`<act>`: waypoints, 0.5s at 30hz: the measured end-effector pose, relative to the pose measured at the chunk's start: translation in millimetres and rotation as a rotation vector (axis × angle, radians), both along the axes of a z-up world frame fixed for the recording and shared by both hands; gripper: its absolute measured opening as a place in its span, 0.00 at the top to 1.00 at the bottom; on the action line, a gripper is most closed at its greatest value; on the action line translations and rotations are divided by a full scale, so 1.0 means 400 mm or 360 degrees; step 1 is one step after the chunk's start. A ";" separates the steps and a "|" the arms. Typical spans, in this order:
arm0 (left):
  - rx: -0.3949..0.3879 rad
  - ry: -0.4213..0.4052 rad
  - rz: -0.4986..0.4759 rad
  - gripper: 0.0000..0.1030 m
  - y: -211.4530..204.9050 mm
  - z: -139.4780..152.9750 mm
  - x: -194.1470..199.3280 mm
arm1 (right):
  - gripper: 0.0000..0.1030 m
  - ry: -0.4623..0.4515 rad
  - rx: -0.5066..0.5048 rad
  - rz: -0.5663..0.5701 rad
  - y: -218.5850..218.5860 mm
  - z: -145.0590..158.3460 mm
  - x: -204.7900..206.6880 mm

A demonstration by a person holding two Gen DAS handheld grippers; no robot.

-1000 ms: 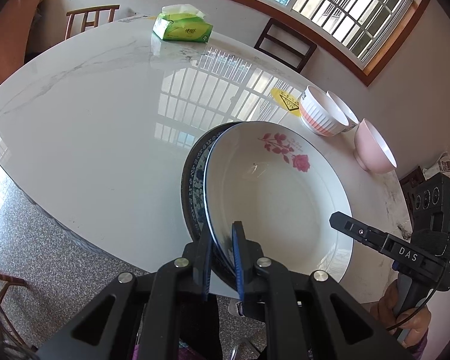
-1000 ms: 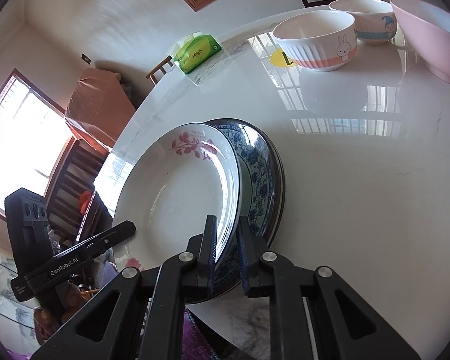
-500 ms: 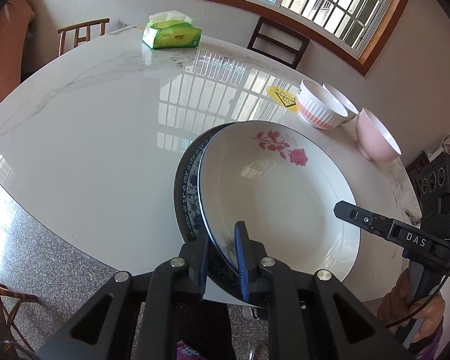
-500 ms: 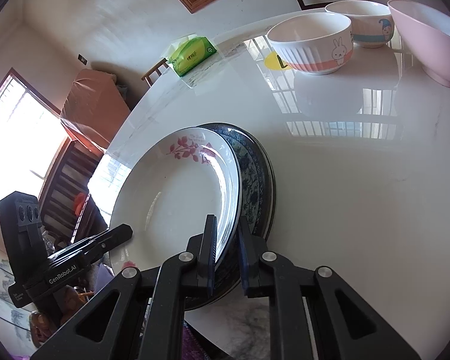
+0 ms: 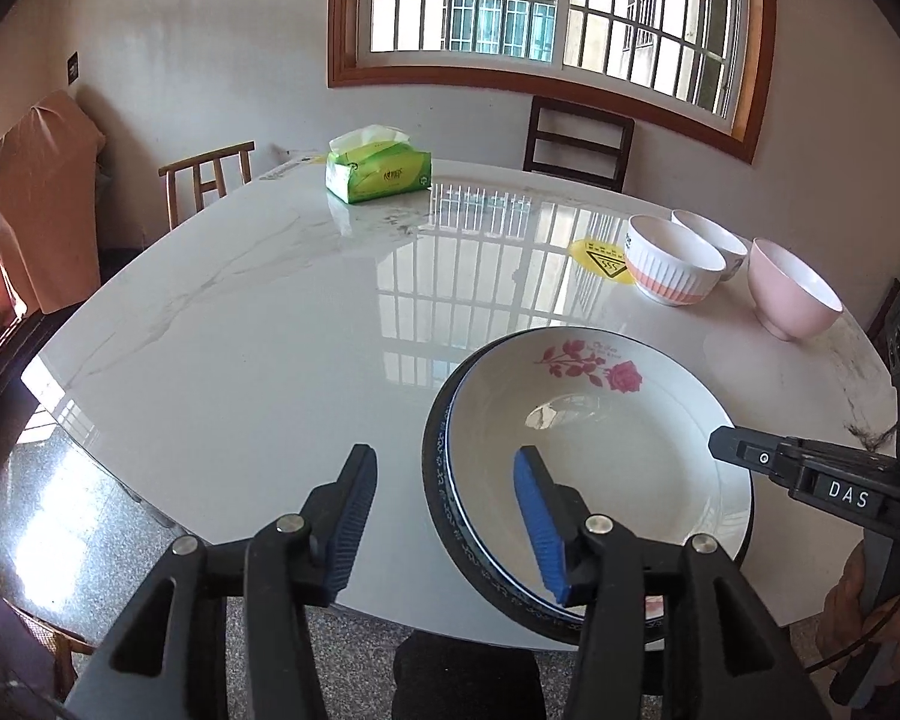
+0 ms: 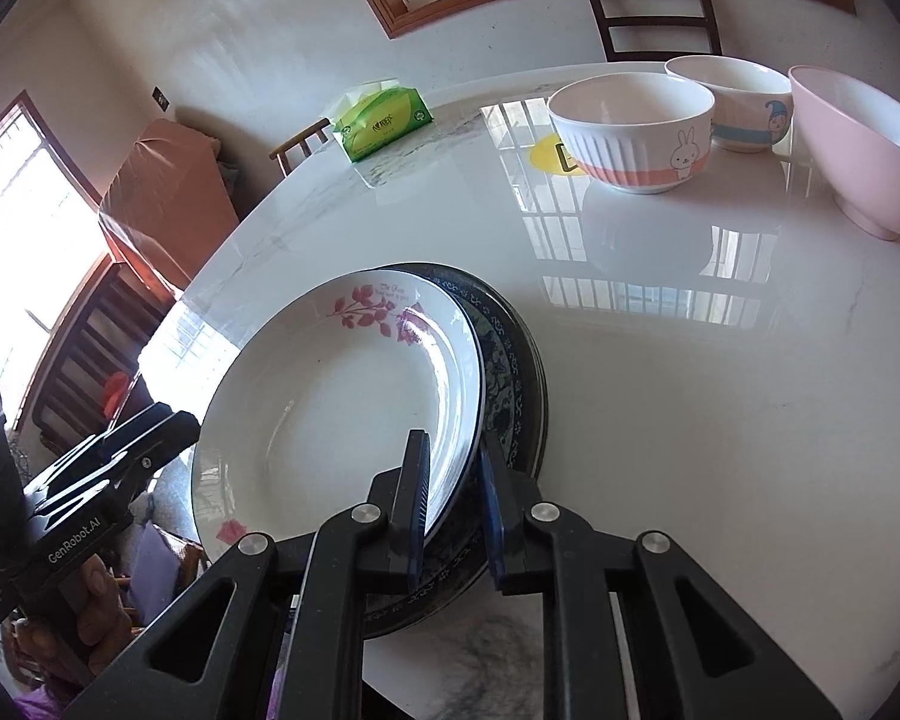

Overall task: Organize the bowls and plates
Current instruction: 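Open both grippers and withdraw from the plate stack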

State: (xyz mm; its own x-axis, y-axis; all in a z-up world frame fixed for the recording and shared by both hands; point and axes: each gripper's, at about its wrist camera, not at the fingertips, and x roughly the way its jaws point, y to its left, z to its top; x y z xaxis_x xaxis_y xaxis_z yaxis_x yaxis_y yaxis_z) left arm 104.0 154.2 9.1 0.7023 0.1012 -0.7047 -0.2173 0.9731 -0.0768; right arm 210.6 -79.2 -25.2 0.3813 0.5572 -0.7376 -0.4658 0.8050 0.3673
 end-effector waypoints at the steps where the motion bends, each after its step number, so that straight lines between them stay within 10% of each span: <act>1: -0.0018 0.0008 -0.0005 0.53 0.001 -0.002 0.002 | 0.83 -0.0016 -0.0002 -0.0007 -0.001 0.004 -0.001; 15: 0.0032 0.0002 -0.0199 0.53 -0.131 0.014 0.025 | 0.71 -0.0382 -0.0078 -0.0378 -0.209 0.036 -0.006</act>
